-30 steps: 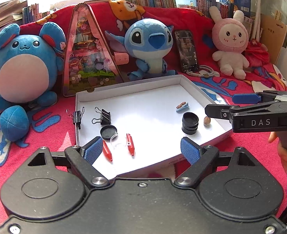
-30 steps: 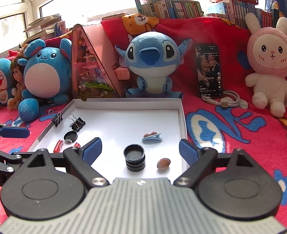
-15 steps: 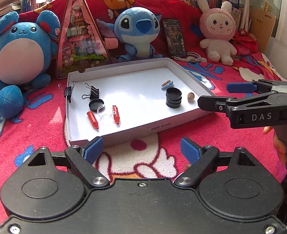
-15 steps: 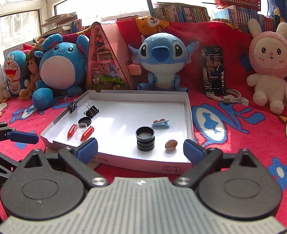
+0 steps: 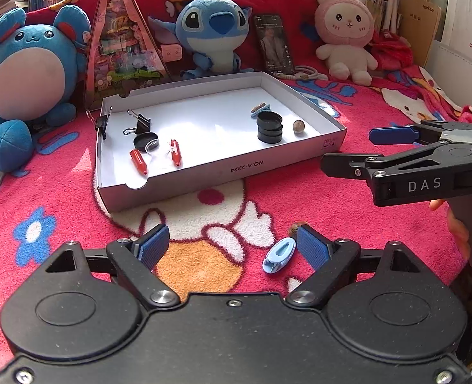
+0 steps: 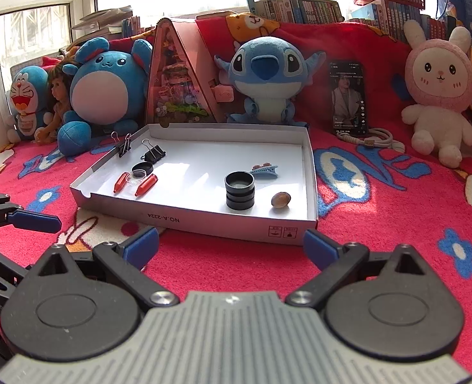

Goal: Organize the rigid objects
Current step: 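Withdraw both tools from the tray toward the blue hair clip and nut, then grasp the blue hair clip with the left tool while the right tool grasps a brown nut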

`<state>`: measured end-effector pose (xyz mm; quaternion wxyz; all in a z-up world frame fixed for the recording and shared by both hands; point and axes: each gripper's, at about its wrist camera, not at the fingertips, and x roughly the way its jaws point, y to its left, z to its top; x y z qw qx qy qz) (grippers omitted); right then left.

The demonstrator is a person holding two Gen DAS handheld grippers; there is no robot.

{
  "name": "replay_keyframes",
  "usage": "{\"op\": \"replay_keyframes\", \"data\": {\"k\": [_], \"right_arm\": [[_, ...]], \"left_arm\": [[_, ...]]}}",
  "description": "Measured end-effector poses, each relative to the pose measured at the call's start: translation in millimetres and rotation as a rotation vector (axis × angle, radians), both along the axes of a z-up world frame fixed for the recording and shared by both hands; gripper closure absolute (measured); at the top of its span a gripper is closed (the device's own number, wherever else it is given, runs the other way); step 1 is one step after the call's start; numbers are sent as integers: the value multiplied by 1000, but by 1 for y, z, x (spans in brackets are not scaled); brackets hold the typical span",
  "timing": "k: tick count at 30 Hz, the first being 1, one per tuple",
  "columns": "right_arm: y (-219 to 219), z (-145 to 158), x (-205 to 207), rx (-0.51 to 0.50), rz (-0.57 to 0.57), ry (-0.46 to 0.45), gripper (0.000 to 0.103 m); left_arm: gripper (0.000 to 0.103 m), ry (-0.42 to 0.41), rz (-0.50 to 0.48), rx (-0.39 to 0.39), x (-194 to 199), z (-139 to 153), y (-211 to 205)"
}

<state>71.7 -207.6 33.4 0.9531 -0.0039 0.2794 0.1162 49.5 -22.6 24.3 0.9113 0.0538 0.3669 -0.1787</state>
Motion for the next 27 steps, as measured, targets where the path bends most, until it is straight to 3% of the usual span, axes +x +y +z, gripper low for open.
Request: {"op": "replay_keyframes", "data": {"k": [4,10,16,18,27], "right_arm": [[0,-6,-3,-21,0,10,2],[1,-12,-4,-27,0,26,2],[7,-15,-4,-41,10,31,2],[8,-16,-5,-47,14,30,2],[18,-20,-11,-94,59,22,2]], "left_arm": [[23,3,-7,-11,-7,-5,0],[41,21,-34,0,-12,-13,-6],[65,58,-34,-17,-10,-20,-8],[80,54,-34,-12,-11,-21,-8],[88,43,-18,6,-12,-20,-4]]}}
